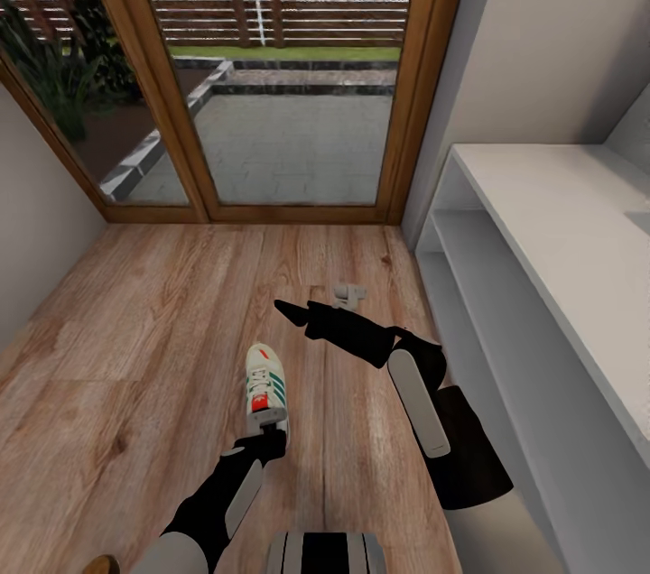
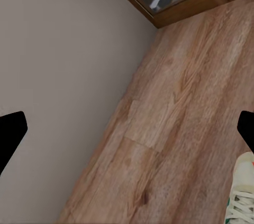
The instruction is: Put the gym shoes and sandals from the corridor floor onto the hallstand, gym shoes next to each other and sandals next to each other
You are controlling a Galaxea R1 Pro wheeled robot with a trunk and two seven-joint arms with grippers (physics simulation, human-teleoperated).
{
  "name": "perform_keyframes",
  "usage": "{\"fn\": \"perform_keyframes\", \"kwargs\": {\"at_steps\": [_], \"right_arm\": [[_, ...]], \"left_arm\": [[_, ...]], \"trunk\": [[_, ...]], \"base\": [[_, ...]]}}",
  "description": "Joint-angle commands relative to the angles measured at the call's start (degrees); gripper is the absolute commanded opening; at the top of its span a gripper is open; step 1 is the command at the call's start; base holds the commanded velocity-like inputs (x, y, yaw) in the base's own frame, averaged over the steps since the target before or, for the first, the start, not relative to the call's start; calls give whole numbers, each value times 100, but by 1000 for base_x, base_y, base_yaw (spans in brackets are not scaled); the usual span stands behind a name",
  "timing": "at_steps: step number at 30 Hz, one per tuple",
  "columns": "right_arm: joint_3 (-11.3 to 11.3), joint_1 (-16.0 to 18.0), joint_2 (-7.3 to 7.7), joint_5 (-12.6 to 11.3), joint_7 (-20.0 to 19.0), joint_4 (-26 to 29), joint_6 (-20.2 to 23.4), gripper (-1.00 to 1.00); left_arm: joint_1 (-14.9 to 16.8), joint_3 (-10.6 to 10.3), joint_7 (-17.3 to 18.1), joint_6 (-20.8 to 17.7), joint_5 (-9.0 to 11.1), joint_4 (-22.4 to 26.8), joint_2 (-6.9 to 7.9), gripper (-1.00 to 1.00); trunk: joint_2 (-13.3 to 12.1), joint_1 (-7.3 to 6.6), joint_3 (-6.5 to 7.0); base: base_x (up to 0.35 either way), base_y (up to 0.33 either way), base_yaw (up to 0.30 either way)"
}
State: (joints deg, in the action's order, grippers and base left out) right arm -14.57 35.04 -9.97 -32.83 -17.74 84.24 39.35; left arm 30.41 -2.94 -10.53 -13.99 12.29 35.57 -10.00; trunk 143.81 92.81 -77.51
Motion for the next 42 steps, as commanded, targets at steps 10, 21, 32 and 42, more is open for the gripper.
{"fn": "perform_keyframes", "kwargs": {"at_steps": [10, 21, 32, 42], "right_arm": [[-2, 2, -2, -4, -10, 1, 29, 100], [-2, -5, -2, 4, -10, -10, 29, 100], [-396, -23, -1, 54, 4, -22, -5, 100], [-397, -23, 13, 233, 21, -52, -7, 100]], "left_arm": [[0, -14, -21, -8, 54, 11, 0, -100], [-27, 9, 8, 42, 25, 409, 122, -100], [-1121, 56, 186, 417, 63, 1761, 1438, -100], [-1802, 1035, 1453, 1104, 30, 1837, 1612, -100]], "trunk": [[-12, -26, 218], [-27, -55, 481], [-41, -83, 823], [-55, -109, 1134]], "base": [[0, 0, 0], [0, 0, -9], [0, 0, -7], [0, 0, 0]]}}
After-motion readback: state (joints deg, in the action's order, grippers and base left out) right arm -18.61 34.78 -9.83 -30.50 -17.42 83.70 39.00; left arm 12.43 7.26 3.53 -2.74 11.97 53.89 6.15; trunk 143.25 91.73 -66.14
